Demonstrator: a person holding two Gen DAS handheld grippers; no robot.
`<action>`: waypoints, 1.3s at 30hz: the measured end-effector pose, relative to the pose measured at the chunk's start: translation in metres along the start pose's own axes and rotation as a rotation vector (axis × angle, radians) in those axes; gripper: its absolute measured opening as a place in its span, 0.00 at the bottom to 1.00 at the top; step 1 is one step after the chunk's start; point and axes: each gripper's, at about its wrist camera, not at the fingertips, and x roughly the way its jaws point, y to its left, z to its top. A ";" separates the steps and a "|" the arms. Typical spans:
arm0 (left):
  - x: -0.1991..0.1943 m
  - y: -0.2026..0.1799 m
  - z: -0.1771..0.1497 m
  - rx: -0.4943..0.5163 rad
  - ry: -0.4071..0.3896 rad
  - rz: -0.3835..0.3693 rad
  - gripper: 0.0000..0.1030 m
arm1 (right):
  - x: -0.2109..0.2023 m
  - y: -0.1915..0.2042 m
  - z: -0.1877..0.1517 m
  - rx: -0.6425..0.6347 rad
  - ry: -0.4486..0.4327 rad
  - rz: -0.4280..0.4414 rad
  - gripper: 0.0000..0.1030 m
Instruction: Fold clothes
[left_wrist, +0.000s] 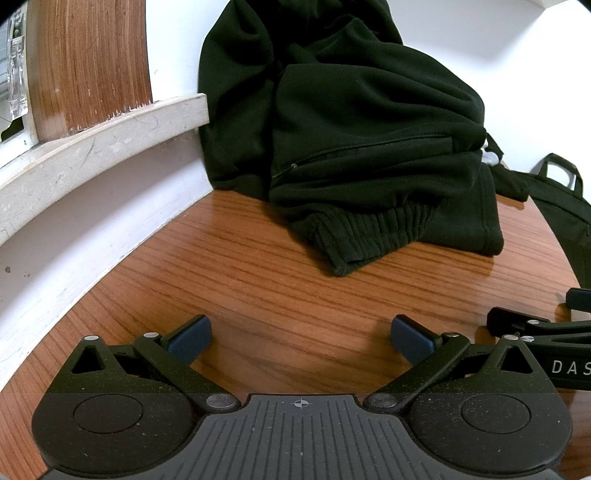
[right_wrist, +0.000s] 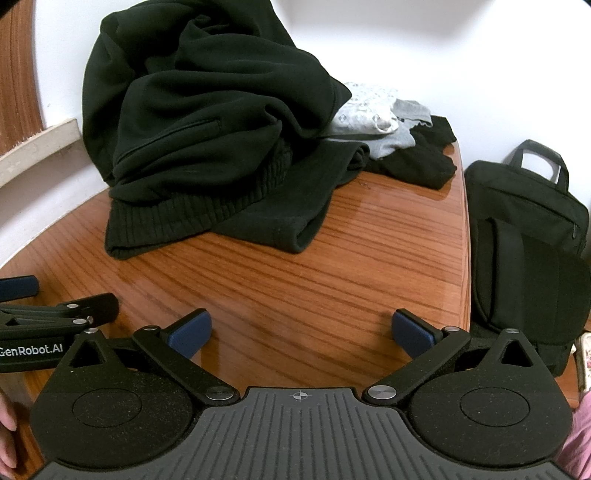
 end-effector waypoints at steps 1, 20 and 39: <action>0.000 0.000 0.000 0.000 0.000 0.000 1.00 | 0.000 0.000 0.000 0.000 0.000 0.000 1.00; 0.000 0.000 -0.001 0.002 -0.001 -0.002 1.00 | 0.000 0.000 0.000 0.001 0.000 0.000 1.00; -0.023 0.026 0.007 -0.134 -0.110 -0.055 1.00 | -0.003 -0.049 0.034 -0.047 -0.113 0.398 1.00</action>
